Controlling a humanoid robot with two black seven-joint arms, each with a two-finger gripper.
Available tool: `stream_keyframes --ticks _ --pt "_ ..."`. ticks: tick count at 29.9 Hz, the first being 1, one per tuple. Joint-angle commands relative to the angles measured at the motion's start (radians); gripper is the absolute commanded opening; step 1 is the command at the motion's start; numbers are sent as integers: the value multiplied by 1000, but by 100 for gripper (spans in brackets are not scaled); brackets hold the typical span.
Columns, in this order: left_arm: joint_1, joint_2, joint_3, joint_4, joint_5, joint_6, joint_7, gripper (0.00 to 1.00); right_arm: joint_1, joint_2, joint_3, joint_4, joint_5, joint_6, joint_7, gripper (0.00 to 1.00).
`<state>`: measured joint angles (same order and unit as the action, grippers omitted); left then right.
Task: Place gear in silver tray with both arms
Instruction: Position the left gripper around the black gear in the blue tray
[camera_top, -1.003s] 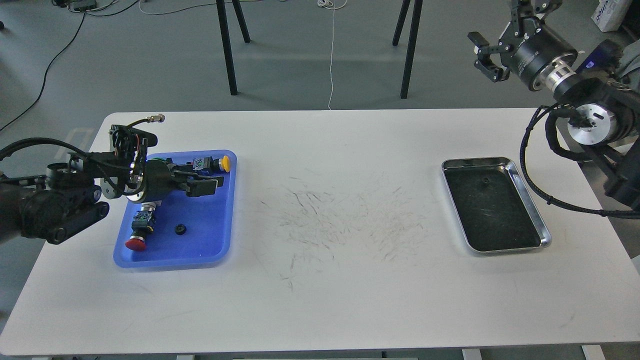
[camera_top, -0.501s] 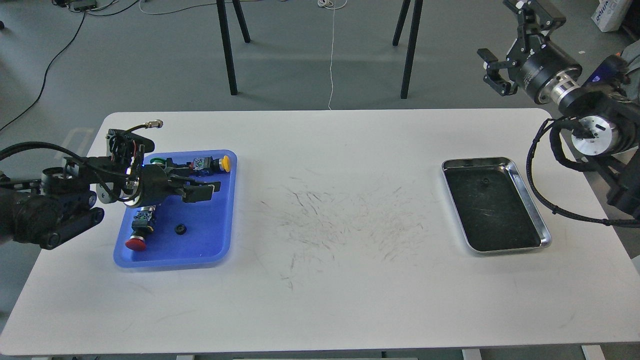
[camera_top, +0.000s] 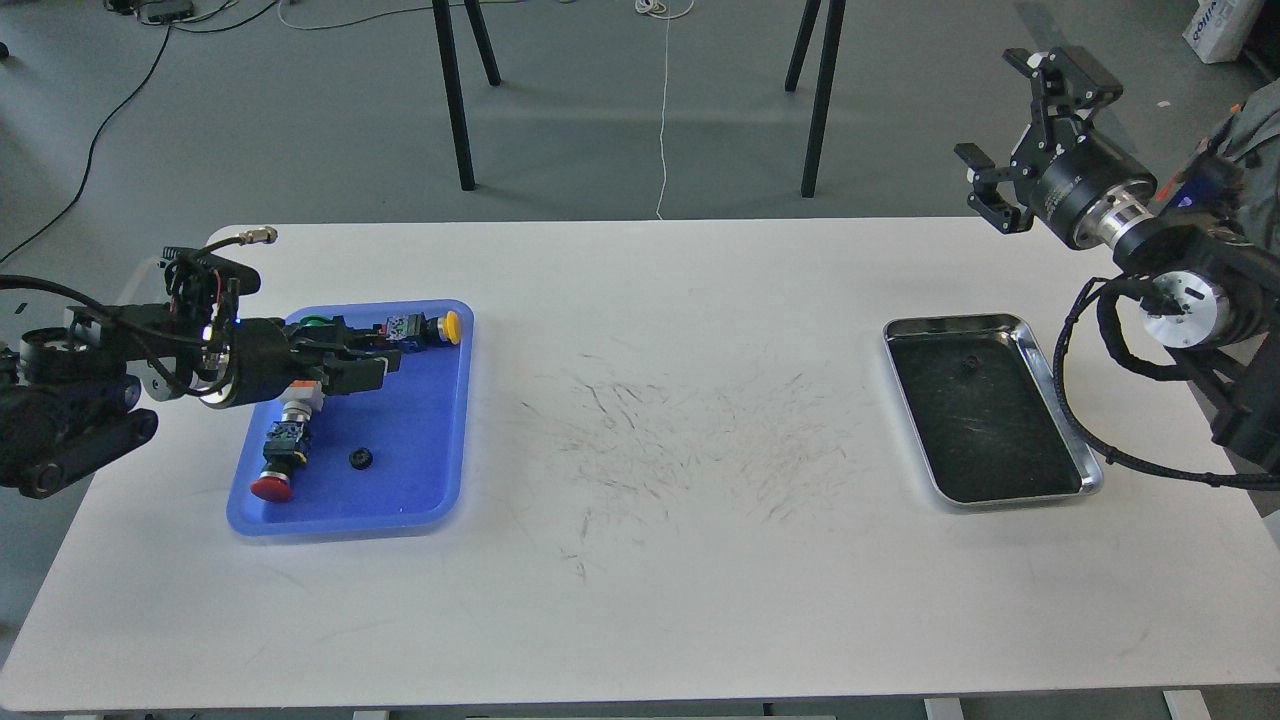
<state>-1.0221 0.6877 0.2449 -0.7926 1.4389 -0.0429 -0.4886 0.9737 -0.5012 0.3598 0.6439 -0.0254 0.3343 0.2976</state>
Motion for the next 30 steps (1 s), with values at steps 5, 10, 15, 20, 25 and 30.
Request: stream_keyframes --ticks 5,10,15,20,25,30 --pt "-10 99 -1 -120 126 0 0 99 -27 1 10 -1 -1 -1 3 98" --pt "-4 115 -3 -143 135 9 0 98 -35 1 8 -1 -1 -1 3 98" --pt "5 112 1 -151 152 66 0 95 -43 0 8 -1 -1 -1 3 98" --pt "43 108 2 -151 201 181 0 84 -55 0 8 -1 -1 -1 3 98" --pt "60 108 4 -158 235 222 0 80 -64 -3 8 -1 1 -1 3 98" --pt "63 107 8 -163 280 253 0 72 -69 -7 8 0 -1 -1 3 98"
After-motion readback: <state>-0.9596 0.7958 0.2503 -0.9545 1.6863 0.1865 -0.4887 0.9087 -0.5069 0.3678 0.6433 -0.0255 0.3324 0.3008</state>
